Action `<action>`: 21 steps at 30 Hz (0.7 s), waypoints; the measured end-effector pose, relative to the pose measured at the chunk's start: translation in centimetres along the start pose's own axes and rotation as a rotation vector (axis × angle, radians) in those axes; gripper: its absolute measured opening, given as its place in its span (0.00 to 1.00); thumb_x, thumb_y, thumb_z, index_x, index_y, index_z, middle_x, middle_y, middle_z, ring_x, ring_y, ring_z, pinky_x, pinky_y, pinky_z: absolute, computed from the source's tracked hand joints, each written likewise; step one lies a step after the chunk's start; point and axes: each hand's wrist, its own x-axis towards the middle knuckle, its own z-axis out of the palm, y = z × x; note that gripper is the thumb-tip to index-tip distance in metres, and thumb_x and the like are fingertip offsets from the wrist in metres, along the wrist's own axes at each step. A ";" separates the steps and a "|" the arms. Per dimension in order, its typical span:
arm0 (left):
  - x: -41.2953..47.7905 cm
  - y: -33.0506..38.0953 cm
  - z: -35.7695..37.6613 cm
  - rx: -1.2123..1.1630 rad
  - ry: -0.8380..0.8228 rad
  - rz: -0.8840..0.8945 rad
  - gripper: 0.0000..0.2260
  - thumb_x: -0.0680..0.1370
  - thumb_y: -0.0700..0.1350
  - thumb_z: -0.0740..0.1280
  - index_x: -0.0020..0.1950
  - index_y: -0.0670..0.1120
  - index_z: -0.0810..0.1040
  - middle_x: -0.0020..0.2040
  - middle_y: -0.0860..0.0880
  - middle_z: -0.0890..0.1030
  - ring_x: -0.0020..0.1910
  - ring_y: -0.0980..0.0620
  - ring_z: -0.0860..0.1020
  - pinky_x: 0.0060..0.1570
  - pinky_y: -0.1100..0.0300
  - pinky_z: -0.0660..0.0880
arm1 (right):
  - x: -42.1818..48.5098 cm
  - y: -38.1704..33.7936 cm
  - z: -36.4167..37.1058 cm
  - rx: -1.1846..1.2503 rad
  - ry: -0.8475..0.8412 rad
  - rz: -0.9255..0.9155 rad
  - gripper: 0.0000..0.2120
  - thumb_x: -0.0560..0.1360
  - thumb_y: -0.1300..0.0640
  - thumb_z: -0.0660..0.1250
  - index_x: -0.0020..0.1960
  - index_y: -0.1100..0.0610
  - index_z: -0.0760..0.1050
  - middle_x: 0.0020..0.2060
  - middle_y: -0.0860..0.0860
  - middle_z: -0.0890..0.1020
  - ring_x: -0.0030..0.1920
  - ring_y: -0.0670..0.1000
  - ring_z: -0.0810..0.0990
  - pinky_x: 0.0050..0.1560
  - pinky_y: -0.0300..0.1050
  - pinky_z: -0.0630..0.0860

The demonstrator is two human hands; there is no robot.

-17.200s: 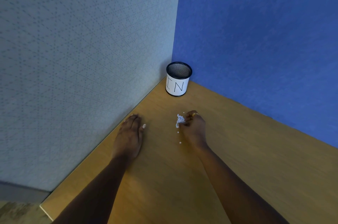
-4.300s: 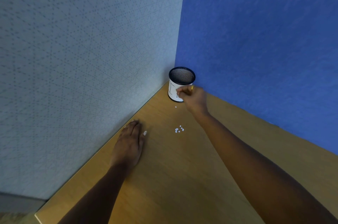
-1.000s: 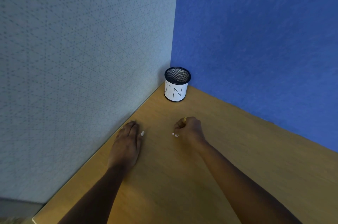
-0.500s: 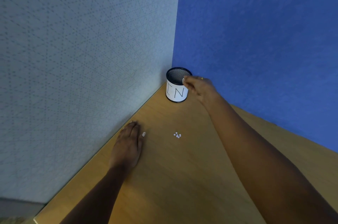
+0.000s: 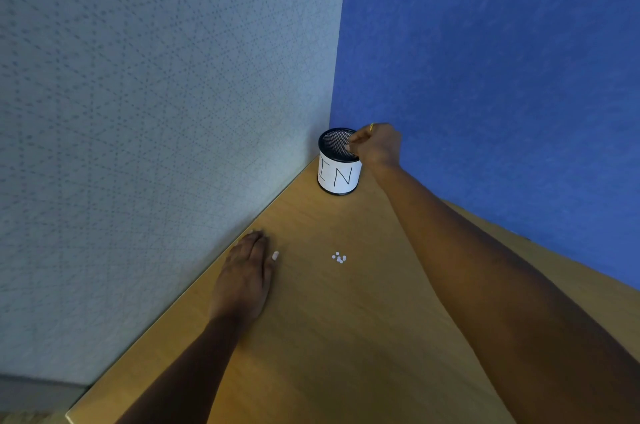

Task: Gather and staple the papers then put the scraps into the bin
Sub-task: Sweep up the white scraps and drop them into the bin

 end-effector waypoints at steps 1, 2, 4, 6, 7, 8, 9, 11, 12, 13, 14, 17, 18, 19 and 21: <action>0.0 0.0 0.0 0.001 -0.004 0.000 0.23 0.81 0.54 0.50 0.73 0.45 0.61 0.74 0.47 0.63 0.74 0.50 0.60 0.71 0.54 0.59 | 0.1 0.0 0.0 -0.023 -0.002 -0.020 0.07 0.71 0.69 0.68 0.48 0.64 0.82 0.48 0.58 0.84 0.50 0.52 0.81 0.47 0.35 0.74; 0.1 0.0 0.0 0.002 -0.009 -0.001 0.23 0.80 0.54 0.51 0.73 0.46 0.61 0.75 0.48 0.62 0.74 0.50 0.59 0.71 0.54 0.58 | 0.1 0.0 0.1 -0.039 -0.001 -0.036 0.07 0.72 0.69 0.67 0.48 0.64 0.82 0.47 0.58 0.84 0.48 0.51 0.81 0.46 0.35 0.74; 0.1 0.0 0.0 0.006 -0.011 0.001 0.25 0.80 0.56 0.50 0.73 0.46 0.61 0.75 0.48 0.62 0.74 0.51 0.59 0.71 0.54 0.58 | 0.3 0.0 0.2 -0.057 0.013 -0.056 0.08 0.72 0.70 0.65 0.45 0.64 0.82 0.44 0.58 0.84 0.44 0.49 0.79 0.41 0.33 0.74; 0.1 0.0 0.0 0.008 -0.001 0.008 0.30 0.77 0.61 0.45 0.72 0.46 0.63 0.74 0.48 0.64 0.73 0.50 0.61 0.70 0.54 0.60 | 0.4 0.0 0.2 -0.063 0.029 -0.068 0.08 0.70 0.72 0.65 0.43 0.63 0.81 0.39 0.57 0.82 0.42 0.49 0.78 0.33 0.30 0.73; 0.1 0.0 0.0 0.005 0.005 0.009 0.32 0.75 0.62 0.42 0.72 0.46 0.64 0.73 0.48 0.64 0.73 0.50 0.62 0.70 0.54 0.61 | 0.4 0.0 0.1 -0.064 0.034 -0.074 0.09 0.69 0.73 0.65 0.41 0.63 0.80 0.38 0.57 0.81 0.41 0.49 0.78 0.32 0.29 0.72; 0.1 -0.1 0.1 0.004 0.009 0.009 0.33 0.74 0.62 0.41 0.72 0.46 0.64 0.73 0.48 0.65 0.73 0.50 0.62 0.69 0.54 0.61 | 0.3 0.0 0.1 -0.061 0.032 -0.078 0.09 0.69 0.73 0.65 0.40 0.62 0.80 0.38 0.57 0.81 0.41 0.49 0.78 0.32 0.30 0.71; 0.1 -0.2 0.1 0.007 0.010 0.008 0.33 0.74 0.62 0.42 0.72 0.46 0.64 0.73 0.48 0.65 0.73 0.50 0.62 0.70 0.54 0.61 | 0.2 0.0 0.0 -0.052 0.027 -0.083 0.09 0.69 0.73 0.65 0.40 0.62 0.80 0.39 0.57 0.82 0.41 0.48 0.78 0.33 0.29 0.71; 0.1 -0.2 0.2 0.010 0.012 0.011 0.31 0.76 0.62 0.43 0.72 0.46 0.64 0.73 0.48 0.65 0.73 0.50 0.62 0.70 0.53 0.61 | -0.5 0.1 -0.1 -0.001 0.030 -0.097 0.07 0.70 0.71 0.66 0.43 0.64 0.81 0.43 0.58 0.84 0.41 0.47 0.78 0.35 0.27 0.73; 0.1 -0.2 0.2 0.010 0.011 0.011 0.30 0.77 0.62 0.45 0.72 0.46 0.64 0.73 0.48 0.64 0.73 0.50 0.61 0.70 0.53 0.61 | -1.2 0.1 -0.2 0.041 0.031 -0.106 0.06 0.70 0.70 0.67 0.44 0.65 0.81 0.44 0.58 0.84 0.41 0.46 0.78 0.36 0.26 0.73; 0.1 -0.2 0.2 0.012 0.007 0.009 0.29 0.78 0.61 0.46 0.72 0.46 0.64 0.73 0.48 0.64 0.73 0.50 0.61 0.70 0.53 0.61 | -1.9 0.2 -0.2 0.091 0.032 -0.114 0.06 0.71 0.70 0.67 0.46 0.66 0.81 0.44 0.57 0.84 0.40 0.45 0.78 0.38 0.24 0.73; 0.1 -0.1 0.2 0.014 0.006 0.008 0.29 0.78 0.61 0.46 0.72 0.46 0.64 0.73 0.48 0.64 0.73 0.50 0.61 0.70 0.53 0.60 | -2.9 0.4 -0.2 0.145 0.034 -0.117 0.06 0.71 0.69 0.67 0.46 0.66 0.81 0.44 0.56 0.84 0.37 0.43 0.78 0.38 0.23 0.73; 0.1 -0.1 0.1 0.012 0.011 0.014 0.34 0.74 0.63 0.40 0.72 0.46 0.64 0.73 0.48 0.65 0.73 0.49 0.62 0.70 0.53 0.61 | -5.9 1.7 0.1 0.262 0.031 -0.088 0.05 0.71 0.68 0.69 0.46 0.65 0.80 0.41 0.53 0.82 0.35 0.39 0.77 0.41 0.27 0.74; 0.1 -0.1 0.1 0.012 0.015 0.015 0.34 0.74 0.63 0.39 0.72 0.46 0.64 0.73 0.48 0.65 0.72 0.49 0.62 0.70 0.53 0.61 | -6.9 2.4 0.3 0.262 0.019 -0.068 0.05 0.71 0.67 0.69 0.46 0.65 0.81 0.40 0.52 0.82 0.36 0.39 0.77 0.42 0.28 0.74; 0.1 -0.2 0.2 0.013 0.014 0.014 0.33 0.75 0.62 0.40 0.72 0.46 0.64 0.73 0.48 0.65 0.73 0.50 0.62 0.70 0.53 0.61 | -7.9 3.3 0.4 0.241 0.001 -0.044 0.05 0.71 0.67 0.69 0.46 0.64 0.81 0.39 0.51 0.81 0.36 0.39 0.77 0.41 0.27 0.73; 0.1 -0.2 0.3 0.017 0.011 0.011 0.30 0.77 0.61 0.44 0.72 0.46 0.63 0.73 0.48 0.64 0.73 0.50 0.62 0.70 0.53 0.61 | -9.9 5.5 0.8 0.185 -0.048 0.007 0.06 0.71 0.68 0.67 0.47 0.63 0.81 0.38 0.49 0.81 0.32 0.35 0.77 0.38 0.22 0.71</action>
